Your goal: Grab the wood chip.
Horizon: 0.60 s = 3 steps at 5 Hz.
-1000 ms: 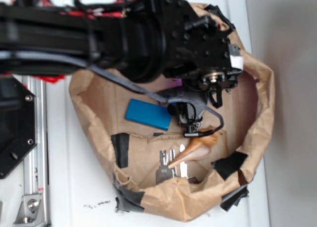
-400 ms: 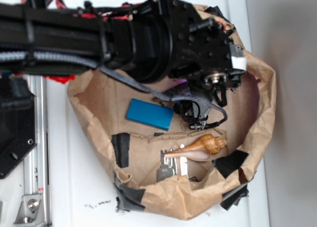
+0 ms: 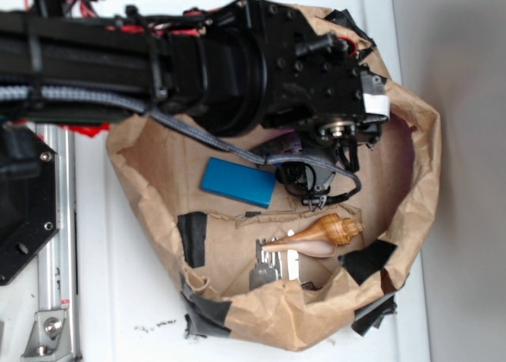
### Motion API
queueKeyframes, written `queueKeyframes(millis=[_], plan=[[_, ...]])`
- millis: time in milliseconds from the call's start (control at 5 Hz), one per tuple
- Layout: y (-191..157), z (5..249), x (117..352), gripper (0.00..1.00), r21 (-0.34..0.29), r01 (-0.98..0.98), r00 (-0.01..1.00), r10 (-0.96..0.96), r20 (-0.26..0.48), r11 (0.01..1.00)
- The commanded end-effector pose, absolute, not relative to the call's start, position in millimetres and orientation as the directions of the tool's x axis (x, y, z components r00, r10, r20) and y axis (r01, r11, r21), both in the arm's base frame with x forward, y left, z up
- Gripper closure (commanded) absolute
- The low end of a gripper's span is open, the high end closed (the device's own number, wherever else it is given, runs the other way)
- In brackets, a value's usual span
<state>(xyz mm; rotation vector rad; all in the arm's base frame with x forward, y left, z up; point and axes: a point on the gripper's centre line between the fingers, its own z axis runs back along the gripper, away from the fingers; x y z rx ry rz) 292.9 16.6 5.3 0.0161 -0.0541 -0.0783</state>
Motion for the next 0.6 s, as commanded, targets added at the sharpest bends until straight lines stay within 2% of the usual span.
queueKeyframes(millis=[0,200,400], plan=[[-3.7,78.8,306.9,1.0,-0.005,0.188,0.981,-0.188,0.055,0.982],[-15.4,128.6,310.4,1.0,0.026,0.227,0.971,-0.228,0.073,0.974],[-17.0,141.8,308.9,1.0,0.029,0.224,0.97,-0.226,0.094,0.974]])
